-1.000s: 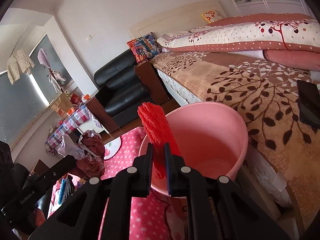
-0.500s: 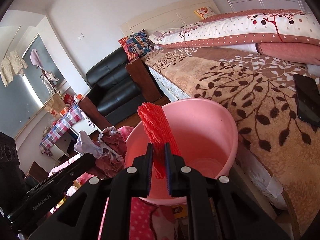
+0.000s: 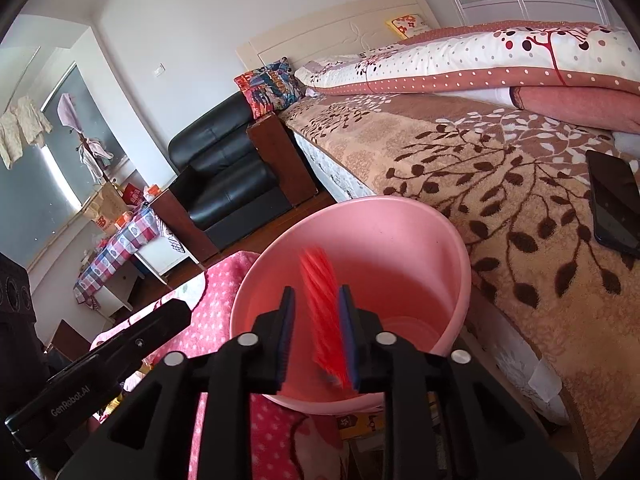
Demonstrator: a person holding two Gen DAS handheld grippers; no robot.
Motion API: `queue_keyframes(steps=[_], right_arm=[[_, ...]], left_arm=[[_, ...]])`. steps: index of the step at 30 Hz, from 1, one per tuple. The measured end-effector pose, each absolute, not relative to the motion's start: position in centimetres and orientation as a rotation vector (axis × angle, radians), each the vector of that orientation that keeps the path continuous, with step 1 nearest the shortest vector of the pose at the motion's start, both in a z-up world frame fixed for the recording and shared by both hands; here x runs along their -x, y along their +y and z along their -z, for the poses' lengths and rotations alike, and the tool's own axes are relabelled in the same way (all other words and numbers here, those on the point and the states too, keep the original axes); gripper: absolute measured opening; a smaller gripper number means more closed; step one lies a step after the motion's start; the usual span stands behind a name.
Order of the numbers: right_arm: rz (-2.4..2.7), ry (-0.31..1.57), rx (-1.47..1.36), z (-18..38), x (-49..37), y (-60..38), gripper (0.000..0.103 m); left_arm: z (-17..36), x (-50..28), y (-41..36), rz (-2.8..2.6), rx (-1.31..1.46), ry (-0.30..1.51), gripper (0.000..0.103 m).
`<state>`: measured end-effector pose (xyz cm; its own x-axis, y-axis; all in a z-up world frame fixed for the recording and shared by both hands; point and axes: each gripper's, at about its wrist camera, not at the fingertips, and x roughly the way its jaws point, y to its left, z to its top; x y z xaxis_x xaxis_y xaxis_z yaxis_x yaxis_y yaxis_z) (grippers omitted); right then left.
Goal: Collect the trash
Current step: 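Open the right gripper to drop the red net into the bucket, then move the left gripper to the blue scrubbing pad and grasp it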
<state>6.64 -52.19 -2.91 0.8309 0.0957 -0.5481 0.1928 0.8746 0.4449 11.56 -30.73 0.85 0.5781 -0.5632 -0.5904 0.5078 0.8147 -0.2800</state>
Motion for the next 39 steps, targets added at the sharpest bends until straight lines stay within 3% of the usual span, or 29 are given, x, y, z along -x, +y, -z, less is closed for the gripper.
queue_keyframes(steps=[16, 39], right_arm=[[-0.028, 0.575, -0.467, 1.1, -3.8, -47.9, 0.03], [-0.234, 0.685, -0.368, 2.0, 0.7, -35.1, 0.031]], left_arm=[[-2.3, -7.7, -27.3, 0.544, 0.063, 0.666, 0.034], [-2.3, -1.0, -14.5, 0.327, 0.056, 0.63, 0.034]])
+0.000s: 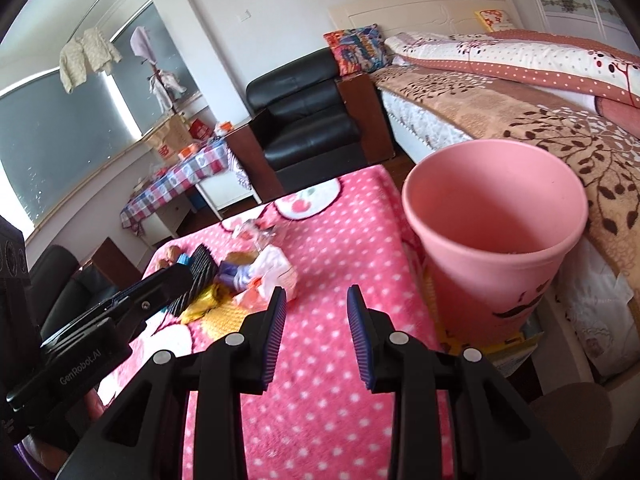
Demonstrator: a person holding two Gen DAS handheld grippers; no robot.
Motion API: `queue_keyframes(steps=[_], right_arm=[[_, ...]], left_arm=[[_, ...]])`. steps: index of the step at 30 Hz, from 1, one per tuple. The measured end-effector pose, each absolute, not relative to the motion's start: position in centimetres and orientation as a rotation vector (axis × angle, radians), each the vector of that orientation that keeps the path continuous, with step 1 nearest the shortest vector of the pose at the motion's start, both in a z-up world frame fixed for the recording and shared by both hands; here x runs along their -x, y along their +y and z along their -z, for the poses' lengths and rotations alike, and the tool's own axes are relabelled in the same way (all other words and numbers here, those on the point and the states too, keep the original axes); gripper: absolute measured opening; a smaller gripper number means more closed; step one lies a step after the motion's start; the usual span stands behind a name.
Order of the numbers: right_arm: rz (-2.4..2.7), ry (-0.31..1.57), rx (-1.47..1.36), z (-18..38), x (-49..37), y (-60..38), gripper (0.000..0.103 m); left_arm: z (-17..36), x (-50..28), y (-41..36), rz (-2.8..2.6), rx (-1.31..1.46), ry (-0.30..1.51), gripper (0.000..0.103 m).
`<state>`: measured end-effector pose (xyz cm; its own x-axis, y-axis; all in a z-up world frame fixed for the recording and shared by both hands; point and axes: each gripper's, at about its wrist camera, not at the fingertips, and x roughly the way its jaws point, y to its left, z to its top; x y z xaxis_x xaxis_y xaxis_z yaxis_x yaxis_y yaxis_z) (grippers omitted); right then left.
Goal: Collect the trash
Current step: 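Move the left gripper to the blue scrubbing pad and grasp it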
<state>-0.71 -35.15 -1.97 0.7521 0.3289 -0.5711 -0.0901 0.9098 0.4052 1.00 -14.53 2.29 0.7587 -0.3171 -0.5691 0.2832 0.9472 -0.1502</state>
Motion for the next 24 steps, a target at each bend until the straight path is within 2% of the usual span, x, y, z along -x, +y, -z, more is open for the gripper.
queue_keyframes(steps=[15, 24], right_arm=[[-0.343, 0.754, -0.309, 3.1, -0.1, -30.1, 0.036], [-0.36, 0.781, -0.292, 3.9, -0.8, -29.3, 0.036]], left_arm=[[-0.6, -0.8, -5.4, 0.091, 0.078, 0.638, 0.034], [0.7, -3.7, -3.8, 0.065, 0.099, 0.674, 0.034]])
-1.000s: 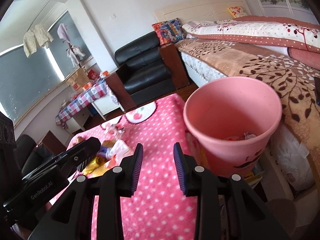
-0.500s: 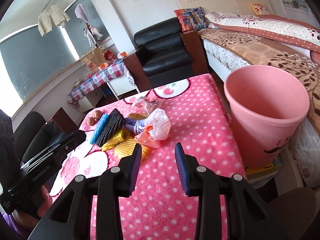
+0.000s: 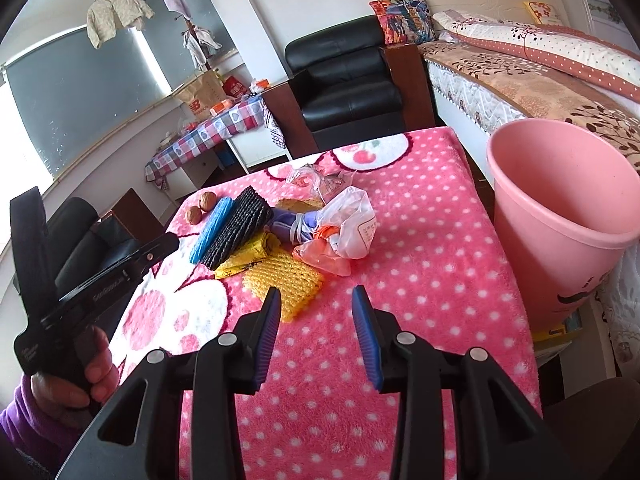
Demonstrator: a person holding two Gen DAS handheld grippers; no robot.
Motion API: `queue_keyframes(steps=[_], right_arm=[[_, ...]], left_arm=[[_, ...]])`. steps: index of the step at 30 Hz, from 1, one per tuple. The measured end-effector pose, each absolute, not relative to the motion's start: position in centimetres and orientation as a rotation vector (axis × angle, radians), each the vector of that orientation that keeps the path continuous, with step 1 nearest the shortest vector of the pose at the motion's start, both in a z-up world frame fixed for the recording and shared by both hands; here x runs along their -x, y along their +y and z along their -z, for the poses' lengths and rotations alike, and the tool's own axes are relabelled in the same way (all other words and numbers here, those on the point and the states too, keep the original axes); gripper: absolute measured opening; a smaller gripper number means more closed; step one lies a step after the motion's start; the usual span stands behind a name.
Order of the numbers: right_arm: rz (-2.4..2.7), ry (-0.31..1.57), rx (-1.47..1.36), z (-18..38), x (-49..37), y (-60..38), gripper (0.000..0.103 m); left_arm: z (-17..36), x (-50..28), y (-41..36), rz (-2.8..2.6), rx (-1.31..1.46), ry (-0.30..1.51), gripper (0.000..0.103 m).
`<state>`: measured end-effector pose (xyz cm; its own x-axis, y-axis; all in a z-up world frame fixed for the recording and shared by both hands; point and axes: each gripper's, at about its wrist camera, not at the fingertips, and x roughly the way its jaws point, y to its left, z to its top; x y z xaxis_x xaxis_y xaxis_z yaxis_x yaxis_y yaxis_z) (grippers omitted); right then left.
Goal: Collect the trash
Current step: 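Move the left gripper to the blue scrubbing pad and grasp it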
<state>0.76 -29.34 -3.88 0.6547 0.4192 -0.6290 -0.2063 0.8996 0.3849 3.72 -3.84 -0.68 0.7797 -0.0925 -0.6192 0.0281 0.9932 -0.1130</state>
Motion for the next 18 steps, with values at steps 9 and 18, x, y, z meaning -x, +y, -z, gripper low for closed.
queue_keyframes(steps=[9, 18], right_arm=[[-0.364, 0.804, -0.285, 4.5, -1.5, -28.9, 0.037], [-0.373, 0.818, -0.269, 4.8, -1.9, -28.2, 0.036]], left_arm=[[2.7, -6.5, -3.3, 0.054, 0.116, 0.734, 0.034], [4.2, -7.1, -2.9, 0.053, 0.103, 0.763, 0.033]])
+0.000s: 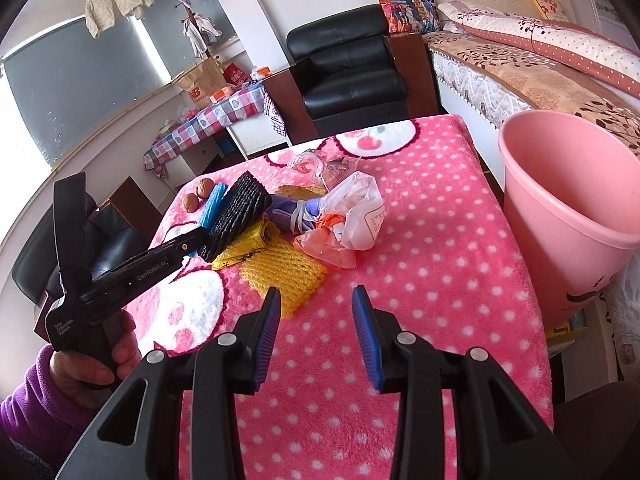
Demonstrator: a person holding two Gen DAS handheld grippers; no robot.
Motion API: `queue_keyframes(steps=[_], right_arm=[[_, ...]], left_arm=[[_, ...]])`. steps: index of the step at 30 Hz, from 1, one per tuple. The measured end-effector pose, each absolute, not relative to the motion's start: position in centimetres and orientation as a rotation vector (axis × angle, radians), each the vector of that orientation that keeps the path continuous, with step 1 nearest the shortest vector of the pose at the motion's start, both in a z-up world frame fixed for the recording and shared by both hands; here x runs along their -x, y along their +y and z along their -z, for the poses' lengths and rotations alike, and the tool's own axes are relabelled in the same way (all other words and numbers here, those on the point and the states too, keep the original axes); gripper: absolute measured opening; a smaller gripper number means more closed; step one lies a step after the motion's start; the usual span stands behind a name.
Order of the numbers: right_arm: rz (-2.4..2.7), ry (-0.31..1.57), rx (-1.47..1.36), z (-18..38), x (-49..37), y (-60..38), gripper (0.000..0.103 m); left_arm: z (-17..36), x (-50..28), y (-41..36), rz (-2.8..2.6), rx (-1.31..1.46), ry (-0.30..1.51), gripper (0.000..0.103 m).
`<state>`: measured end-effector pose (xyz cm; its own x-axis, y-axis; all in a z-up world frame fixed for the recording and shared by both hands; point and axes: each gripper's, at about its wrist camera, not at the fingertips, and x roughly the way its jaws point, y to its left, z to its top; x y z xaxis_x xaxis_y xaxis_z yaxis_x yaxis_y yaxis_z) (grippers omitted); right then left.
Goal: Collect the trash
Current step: 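Move the left gripper to the blue scrubbing pad and grasp it, then grasp the black scrubbing pad with the right gripper while the left holds the blue pad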
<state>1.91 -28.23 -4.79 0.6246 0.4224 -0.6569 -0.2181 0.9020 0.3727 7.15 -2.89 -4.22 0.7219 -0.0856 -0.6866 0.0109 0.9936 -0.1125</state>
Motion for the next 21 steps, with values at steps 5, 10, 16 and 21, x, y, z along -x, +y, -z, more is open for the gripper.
queue_keyframes(steps=[5, 10, 16, 21], right_arm=[[-0.38, 0.819, -0.256, 4.7, -2.0, -27.8, 0.036], [-0.406, 0.813, -0.232, 4.4, -2.3, -26.8, 0.036], [-0.48, 0.784, -0.219, 3.2, -3.4, -25.1, 0.036], [-0.55, 0.798, -0.237, 2.6, -5.2, -23.2, 0.036]], left_arm=[[4.3, -7.1, -2.2, 0.056, 0.137, 0.764, 0.013], [4.0, -6.6, -1.6, 0.064, 0.162, 0.749, 0.006], [2.6, -5.1, -0.4, 0.065, 0.2, 0.71, 0.005], [1.7, -3.9, 0.7, 0.056, 0.222, 0.682, 0.005]])
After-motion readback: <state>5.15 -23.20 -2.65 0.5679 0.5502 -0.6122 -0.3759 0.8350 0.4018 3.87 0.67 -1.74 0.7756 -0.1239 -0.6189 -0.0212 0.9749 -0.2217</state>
